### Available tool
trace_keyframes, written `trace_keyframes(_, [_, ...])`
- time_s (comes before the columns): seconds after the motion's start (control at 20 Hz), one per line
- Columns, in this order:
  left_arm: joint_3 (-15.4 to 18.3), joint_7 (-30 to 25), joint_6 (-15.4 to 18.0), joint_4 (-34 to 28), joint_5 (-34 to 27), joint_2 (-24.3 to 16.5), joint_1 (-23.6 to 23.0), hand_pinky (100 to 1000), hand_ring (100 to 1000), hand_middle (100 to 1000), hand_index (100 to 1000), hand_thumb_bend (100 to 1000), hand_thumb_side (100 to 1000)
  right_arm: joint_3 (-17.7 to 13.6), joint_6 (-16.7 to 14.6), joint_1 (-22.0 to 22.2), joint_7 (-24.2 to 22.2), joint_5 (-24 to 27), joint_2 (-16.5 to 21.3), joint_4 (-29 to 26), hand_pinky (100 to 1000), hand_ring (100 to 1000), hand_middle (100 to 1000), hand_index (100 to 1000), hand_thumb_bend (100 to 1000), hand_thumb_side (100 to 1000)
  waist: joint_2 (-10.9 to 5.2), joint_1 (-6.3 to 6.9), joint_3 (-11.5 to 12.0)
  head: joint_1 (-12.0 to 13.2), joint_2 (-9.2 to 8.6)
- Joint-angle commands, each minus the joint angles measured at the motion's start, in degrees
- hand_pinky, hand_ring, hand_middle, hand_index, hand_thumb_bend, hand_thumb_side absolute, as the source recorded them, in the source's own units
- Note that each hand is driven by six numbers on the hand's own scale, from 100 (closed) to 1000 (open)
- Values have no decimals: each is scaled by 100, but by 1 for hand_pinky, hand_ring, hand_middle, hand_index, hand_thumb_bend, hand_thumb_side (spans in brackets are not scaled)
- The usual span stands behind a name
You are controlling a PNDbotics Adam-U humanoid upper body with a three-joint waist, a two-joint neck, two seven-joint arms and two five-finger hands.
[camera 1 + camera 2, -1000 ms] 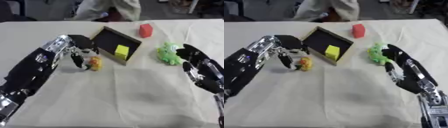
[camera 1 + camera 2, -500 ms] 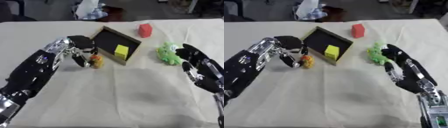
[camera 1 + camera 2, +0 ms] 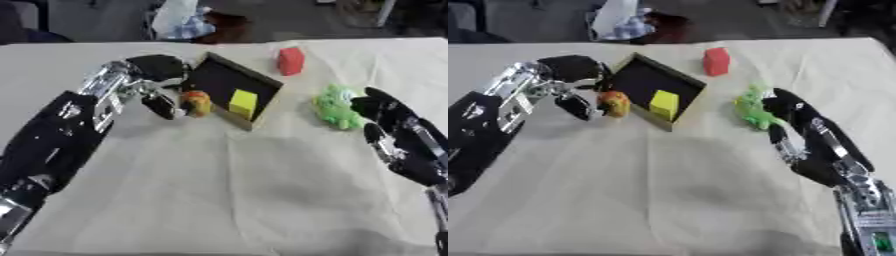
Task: Pick up objects on the table and place them in the box.
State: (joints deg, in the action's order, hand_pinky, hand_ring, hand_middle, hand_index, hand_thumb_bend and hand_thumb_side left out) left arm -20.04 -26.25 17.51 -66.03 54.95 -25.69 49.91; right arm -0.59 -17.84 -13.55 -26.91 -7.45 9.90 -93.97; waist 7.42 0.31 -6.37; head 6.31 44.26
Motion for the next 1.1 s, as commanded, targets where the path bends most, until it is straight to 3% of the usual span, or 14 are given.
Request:
trace_keyframes(0.05, [227, 78, -235, 269, 234, -17, 352, 685, 558, 535, 656, 100, 264, 14, 13, -48, 1, 43, 55, -57, 949, 898, 858, 1000, 100, 537, -159, 21, -13, 5, -14])
trace_keyframes(0.55, [804, 880, -751, 1962, 1765, 629, 921, 686, 593, 581, 702, 158, 286, 44, 1, -110, -31, 76, 13, -37, 950, 899, 858, 1000, 100, 538, -85, -38, -150, 93, -14])
trace_keyframes(0.9, [1017, 1218, -1083, 2340, 2258, 684, 884, 715, 684, 711, 863, 161, 295, 35, 2, -117, -34, 85, 14, -33, 950, 900, 857, 1000, 100, 540, -59, -41, -171, 90, -14])
trace_keyframes(1.1, [1033, 1351, -1095, 2135, 2052, 557, 783, 719, 670, 704, 859, 100, 270, 25, 4, -125, -34, 76, 19, -24, 950, 900, 852, 1000, 100, 539, -59, -48, -142, 68, -14])
